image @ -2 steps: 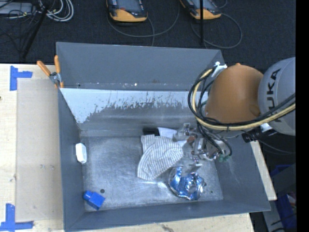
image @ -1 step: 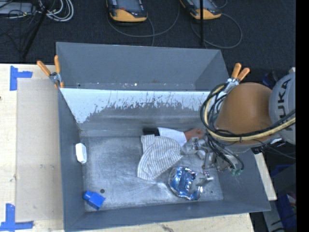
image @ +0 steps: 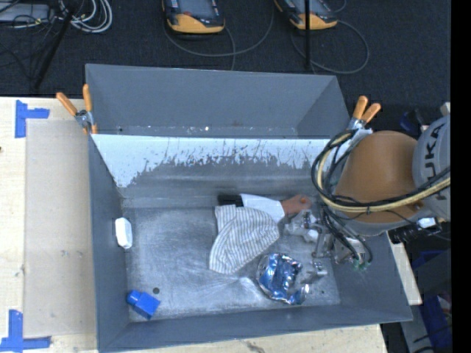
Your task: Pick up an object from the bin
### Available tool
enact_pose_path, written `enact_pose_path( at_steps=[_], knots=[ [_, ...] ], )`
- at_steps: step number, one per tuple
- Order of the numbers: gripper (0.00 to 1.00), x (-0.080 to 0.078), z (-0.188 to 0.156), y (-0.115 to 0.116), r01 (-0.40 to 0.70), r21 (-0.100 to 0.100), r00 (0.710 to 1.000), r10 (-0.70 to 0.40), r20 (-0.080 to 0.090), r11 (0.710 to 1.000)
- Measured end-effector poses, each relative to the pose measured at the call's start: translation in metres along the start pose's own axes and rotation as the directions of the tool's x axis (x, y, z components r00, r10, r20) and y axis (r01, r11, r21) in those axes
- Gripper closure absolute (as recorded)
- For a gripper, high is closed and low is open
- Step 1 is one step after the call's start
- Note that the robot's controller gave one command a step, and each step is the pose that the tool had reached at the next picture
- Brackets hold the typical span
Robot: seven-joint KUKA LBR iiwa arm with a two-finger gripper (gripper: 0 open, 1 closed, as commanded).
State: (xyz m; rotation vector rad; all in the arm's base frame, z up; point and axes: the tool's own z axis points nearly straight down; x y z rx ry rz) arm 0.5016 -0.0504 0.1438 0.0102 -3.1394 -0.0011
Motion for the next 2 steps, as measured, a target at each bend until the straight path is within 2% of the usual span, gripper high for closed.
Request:
enact_pose_path(
  at_steps=[1,2],
  knots=[
    [0.0,-0.022,0.051,0.01,0.164,0.002,0.986,-0.164,0.005,0.986],
    [1.0,-0.033,0.067,0.014,0.189,0.0,0.982,-0.189,0.004,0.982]
  ],
)
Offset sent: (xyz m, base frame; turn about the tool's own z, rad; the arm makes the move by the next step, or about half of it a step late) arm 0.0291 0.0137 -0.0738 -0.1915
